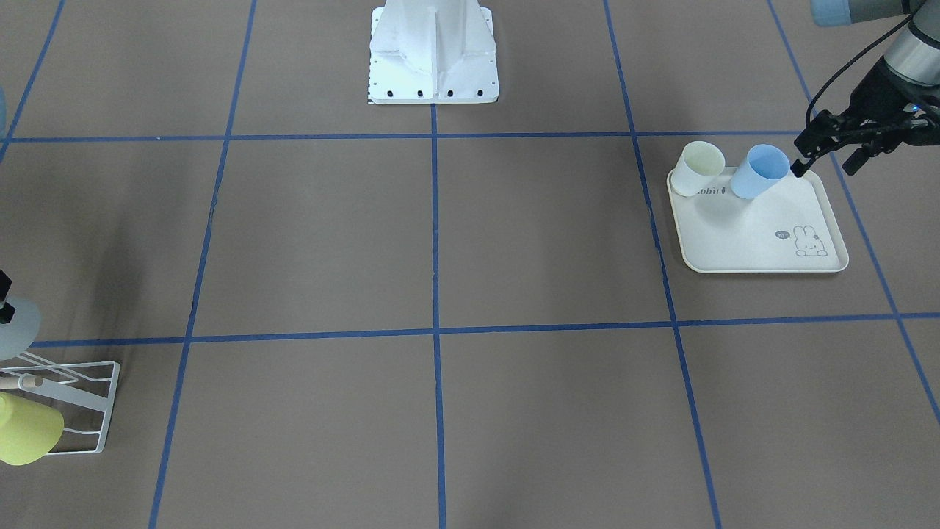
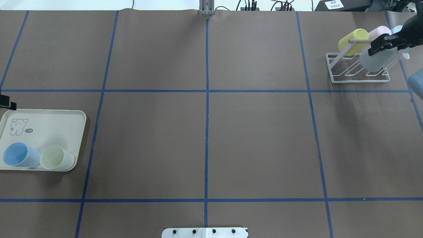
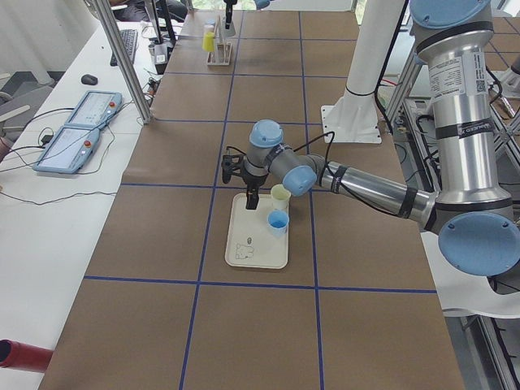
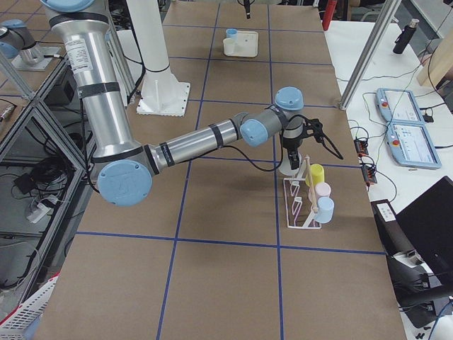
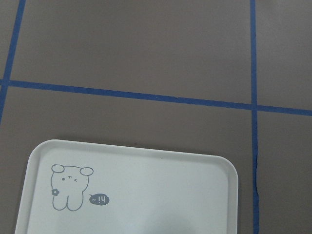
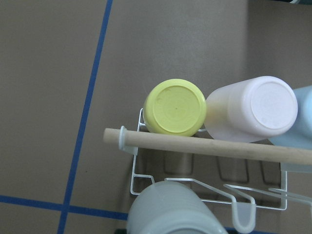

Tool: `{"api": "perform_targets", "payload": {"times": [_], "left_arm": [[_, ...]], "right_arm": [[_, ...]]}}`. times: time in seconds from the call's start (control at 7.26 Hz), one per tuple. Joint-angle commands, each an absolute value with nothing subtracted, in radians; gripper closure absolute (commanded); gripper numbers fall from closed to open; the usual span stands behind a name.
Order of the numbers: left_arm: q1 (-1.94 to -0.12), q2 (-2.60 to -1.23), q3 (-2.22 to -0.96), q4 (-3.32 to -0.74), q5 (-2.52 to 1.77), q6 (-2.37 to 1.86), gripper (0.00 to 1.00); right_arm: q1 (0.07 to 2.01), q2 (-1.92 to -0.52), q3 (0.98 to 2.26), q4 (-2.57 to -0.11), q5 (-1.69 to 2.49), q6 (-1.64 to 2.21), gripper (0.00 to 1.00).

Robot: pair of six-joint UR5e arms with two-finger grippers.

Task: Transfer IKEA cup to right arm and place on rack

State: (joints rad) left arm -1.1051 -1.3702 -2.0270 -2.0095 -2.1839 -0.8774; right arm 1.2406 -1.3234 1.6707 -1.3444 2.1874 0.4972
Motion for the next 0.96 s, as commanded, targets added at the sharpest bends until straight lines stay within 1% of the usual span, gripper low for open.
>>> {"api": "perform_targets", "payload": {"times": [0.0, 0.14, 0.41, 0.69, 0.83], "left_arm": [[-1.103, -1.362, -2.028, -2.003, -2.186, -0.877, 0.00], [-1.101, -1.353, -2.032, -1.996, -2.186, -0.877, 0.00], [-1.091, -1.350, -2.060, -1.932, -2.186, -0.877, 0.00], [-1.072, -1.345, -2.066, -1.830, -2.186, -0.877, 0.00], [-1.043, -1.342, -2.056, -1.813, -2.186, -0.877, 0.00]], "right_arm": [[1.241, -1.319, 1.637, -1.342, 2.189, 0.491, 0.69], [1.241, -1.315, 1.626, -1.341, 2.189, 0.491, 0.68], [1.239, -1.310, 1.617, -1.342, 2.189, 0.492, 0.59], [1.236, -1.304, 1.600, -1.341, 2.191, 0.494, 0.53], [1.235, -1.304, 1.600, -1.342, 2.191, 0.495, 0.45]]}}
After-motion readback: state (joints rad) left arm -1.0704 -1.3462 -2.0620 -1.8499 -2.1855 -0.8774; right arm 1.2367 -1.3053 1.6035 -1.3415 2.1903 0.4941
